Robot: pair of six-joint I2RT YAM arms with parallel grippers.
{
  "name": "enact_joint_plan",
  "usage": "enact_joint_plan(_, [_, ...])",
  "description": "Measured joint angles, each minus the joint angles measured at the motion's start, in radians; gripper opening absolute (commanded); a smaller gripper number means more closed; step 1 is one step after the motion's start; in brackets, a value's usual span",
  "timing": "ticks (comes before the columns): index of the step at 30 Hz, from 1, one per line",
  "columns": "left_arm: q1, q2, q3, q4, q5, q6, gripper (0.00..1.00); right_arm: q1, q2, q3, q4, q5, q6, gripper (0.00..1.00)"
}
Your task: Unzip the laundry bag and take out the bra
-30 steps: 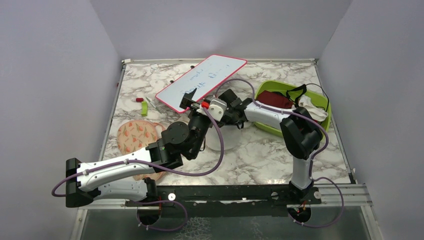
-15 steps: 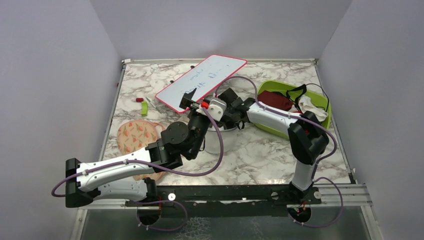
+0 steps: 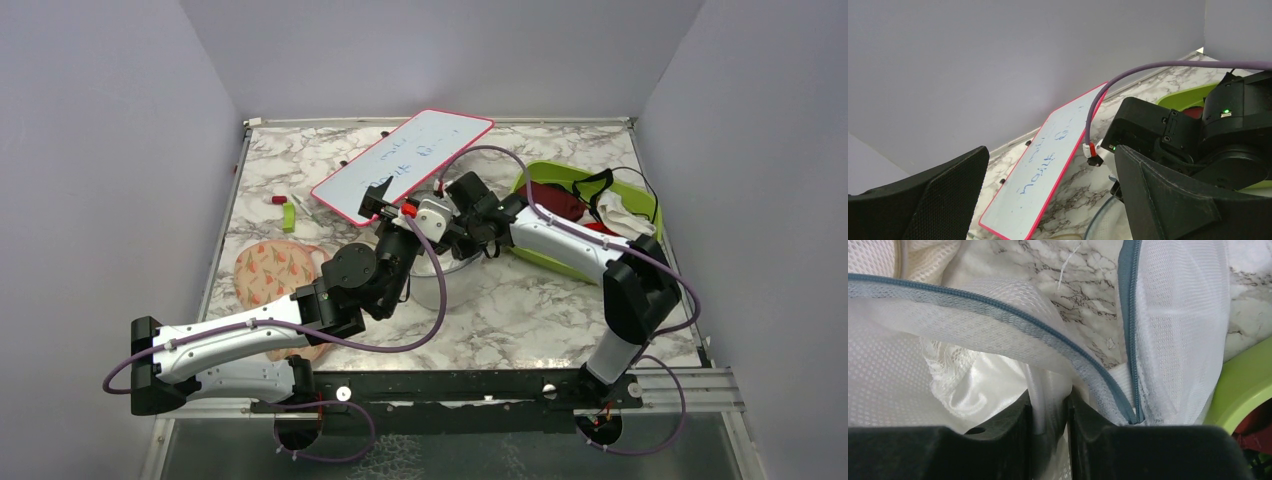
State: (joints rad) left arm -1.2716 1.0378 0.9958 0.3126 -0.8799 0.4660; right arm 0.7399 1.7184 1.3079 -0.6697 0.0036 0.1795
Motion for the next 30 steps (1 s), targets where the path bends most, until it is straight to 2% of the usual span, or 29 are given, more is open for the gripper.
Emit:
enact_joint_plan(9, [0.000, 0.000, 0.000, 0.000, 0.000, 0.000, 0.92, 0.000, 0.073, -0.058, 0.042, -0.027, 0.010, 0.34])
enact_joint_plan(10, [0.000, 0.000, 0.000, 0.000, 0.000, 0.000, 0.92, 0.000, 0.077, -0.060, 0.041, -0.028, 0.010, 0.30])
enact_joint_plan(13, [0.000, 0.000, 0.000, 0.000, 0.000, 0.000, 0.92, 0.000, 0.072, -0.063, 0.040, -0.036, 0.010, 0.09])
enact_joint_plan(15, [0.000, 0.000, 0.000, 0.000, 0.000, 0.000, 0.92, 0.000, 0.060, -0.064, 0.038, -0.043, 0.010, 0.01])
enact_joint_plan(30, [0.000, 0.000, 0.000, 0.000, 0.000, -0.003, 0.92, 0.001, -0.058, -0.021, -0.044, -0.076, 0.033, 0.01])
